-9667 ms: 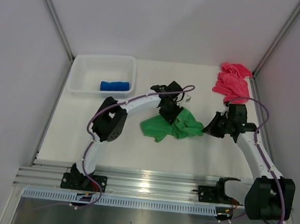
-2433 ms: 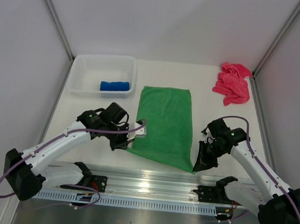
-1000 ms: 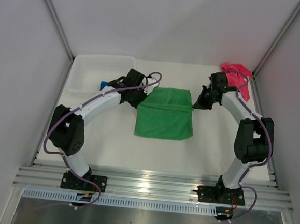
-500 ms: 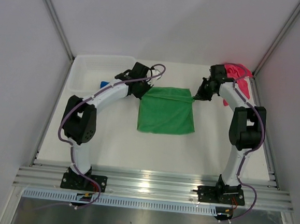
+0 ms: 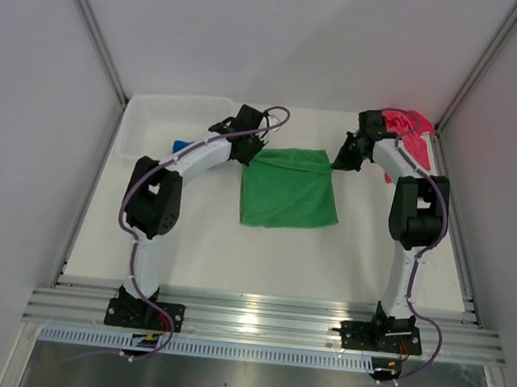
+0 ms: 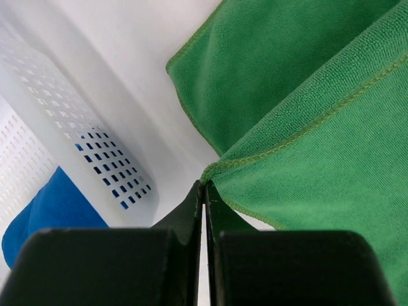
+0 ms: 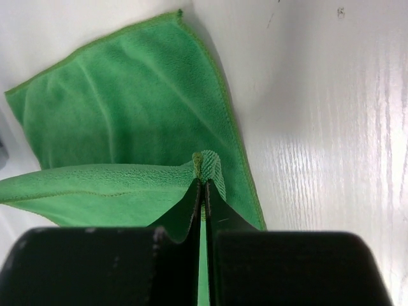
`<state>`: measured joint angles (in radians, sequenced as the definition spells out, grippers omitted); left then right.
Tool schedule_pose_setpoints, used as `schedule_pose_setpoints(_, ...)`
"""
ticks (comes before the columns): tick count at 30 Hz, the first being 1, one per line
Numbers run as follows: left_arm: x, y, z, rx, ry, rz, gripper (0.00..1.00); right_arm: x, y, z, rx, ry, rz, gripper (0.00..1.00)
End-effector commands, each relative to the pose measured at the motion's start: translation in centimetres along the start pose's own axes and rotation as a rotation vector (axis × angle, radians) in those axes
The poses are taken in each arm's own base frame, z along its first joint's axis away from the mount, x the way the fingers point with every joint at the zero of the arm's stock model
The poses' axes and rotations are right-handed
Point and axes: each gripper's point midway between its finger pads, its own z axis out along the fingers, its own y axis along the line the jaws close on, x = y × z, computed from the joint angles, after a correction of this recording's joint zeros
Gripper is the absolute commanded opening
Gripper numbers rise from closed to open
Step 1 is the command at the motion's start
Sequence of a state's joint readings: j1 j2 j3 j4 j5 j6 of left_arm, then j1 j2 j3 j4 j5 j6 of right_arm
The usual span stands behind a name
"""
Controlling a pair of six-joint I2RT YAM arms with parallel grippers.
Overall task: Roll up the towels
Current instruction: Fold the towel
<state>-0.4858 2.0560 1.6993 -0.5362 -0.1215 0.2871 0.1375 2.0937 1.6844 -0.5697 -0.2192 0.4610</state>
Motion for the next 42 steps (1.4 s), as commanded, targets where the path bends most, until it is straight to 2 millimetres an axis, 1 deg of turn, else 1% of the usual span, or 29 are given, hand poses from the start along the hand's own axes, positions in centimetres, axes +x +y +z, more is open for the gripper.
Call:
schedule_pose_setpoints(1,-1.9,1.9,0.7,-0.071,-0.039,-0.048,0.01,-1.9,1.0,0.8,-0.029,-0.044,0.028,0.00)
schedule_pose_setpoints(2,-2.2,2.0,0.8,-0.077,-0.042,-0.049,0.01,-2.2,1.2,0.9,-0.038,-0.056,0.032,0.00)
schedule_pose_setpoints(5,-2.2,2.4,1.6,-0.099,-0.031,-0.052,0.01,-2.9,1.5,1.1,-0.045,-0.078,0.050,0.00)
schedule_pose_setpoints(11,-2.9,3.0,1.9,-0.129,-0.047,-0.057,0.01,-4.4,2.0,1.0,-0.044,-0.132,0.070,0.00)
schedule_pose_setpoints(15,-3.6,3.5,1.5,-0.142,-0.070,-0.055,0.01,-4.7,2.1,0.5,-0.039,-0.147,0.076,0.00)
schedule_pose_setpoints(18,-4.0,3.6,1.6,-0.140,-0.078,-0.053,0.01,-5.1,2.2,0.6,-0.045,-0.161,0.082,0.00)
schedule_pose_setpoints(19,-3.7,3.5,2.0,-0.139,-0.067,-0.049,0.01,-5.1,2.2,0.8,-0.044,-0.160,0.085,0.00)
schedule_pose_setpoints(23,-3.5,3.4,2.5,-0.140,-0.059,-0.053,0.01,-5.1,2.3,1.4,-0.053,-0.149,0.096,0.00)
schedule_pose_setpoints(24,-3.4,3.5,2.6,-0.140,-0.057,-0.054,0.01,-5.1,2.4,1.6,-0.059,-0.149,0.100,0.02)
schedule_pose_setpoints(25,-3.8,3.8,2.5,-0.150,-0.062,-0.049,0.02,-5.0,2.4,1.9,-0.062,-0.144,0.110,0.06)
schedule_pose_setpoints(26,-3.2,3.6,3.2,-0.149,-0.037,-0.045,0.06,-5.3,2.7,2.1,-0.084,-0.157,0.108,0.24)
schedule_pose_setpoints(27,-3.0,3.6,3.5,-0.148,-0.023,-0.044,0.11,-5.0,2.9,2.7,-0.107,-0.141,0.110,0.31)
schedule_pose_setpoints(28,-3.2,4.0,3.4,-0.165,-0.012,-0.044,0.26,-5.2,3.4,2.9,-0.123,-0.144,0.113,0.37)
schedule_pose_setpoints(29,-3.1,4.1,4.0,-0.176,-0.002,-0.042,0.37,-5.3,3.3,3.4,-0.125,-0.139,0.117,0.42)
schedule_pose_setpoints(30,-3.4,4.5,4.0,-0.191,-0.002,-0.041,0.45,-5.2,3.2,3.7,-0.124,-0.133,0.117,0.44)
schedule_pose_setpoints(31,-3.3,4.7,4.1,-0.204,0.008,-0.042,0.56,-4.6,2.4,4.6,-0.098,-0.103,0.126,0.46)
schedule_pose_setpoints(32,-3.1,5.0,4.0,-0.217,0.026,-0.038,0.58,-5.1,2.6,4.5,-0.094,-0.108,0.109,0.48)
schedule_pose_setpoints(34,-2.9,5.1,4.0,-0.223,0.042,-0.046,0.60,-5.3,1.7,4.2,-0.052,-0.109,0.097,0.49)
schedule_pose_setpoints(35,-2.7,5.1,3.8,-0.225,0.050,-0.051,0.63,-5.5,1.4,3.9,-0.040,-0.118,0.065,0.49)
schedule_pose_setpoints(36,-3.0,5.5,3.2,-0.230,0.043,-0.078,0.64,-5.9,1.1,3.3,-0.027,-0.131,0.053,0.50)
schedule_pose_setpoints(37,-3.1,5.5,2.8,-0.223,0.046,-0.093,0.65,-6.4,1.2,2.1,-0.023,-0.150,0.039,0.50)
schedule_pose_setpoints(38,-3.2,5.5,2.3,-0.213,0.048,-0.108,0.65,-6.9,0.6,1.2,-0.010,-0.163,0.032,0.50)
schedule_pose_setpoints(39,-3.4,5.1,1.5,-0.184,0.049,-0.123,0.65,-7.0,0.1,0.5,0.001,-0.163,0.009,0.50)
schedule_pose_setpoints(40,-4.5,5.1,-0.4,-0.164,0.014,-0.129,0.63,-6.7,-0.4,-0.2,0.016,-0.151,0.005,0.50)
schedule_pose_setpoints(41,-4.5,4.5,-1.2,-0.129,0.008,-0.125,0.62,-7.1,-0.3,-2.0,0.012,-0.169,-0.006,0.50)
schedule_pose_setpoints(42,-4.8,3.1,-2.1,-0.047,-0.011,-0.119,0.62,-6.2,-1.6,-2.3,0.036,-0.145,-0.023,0.50)
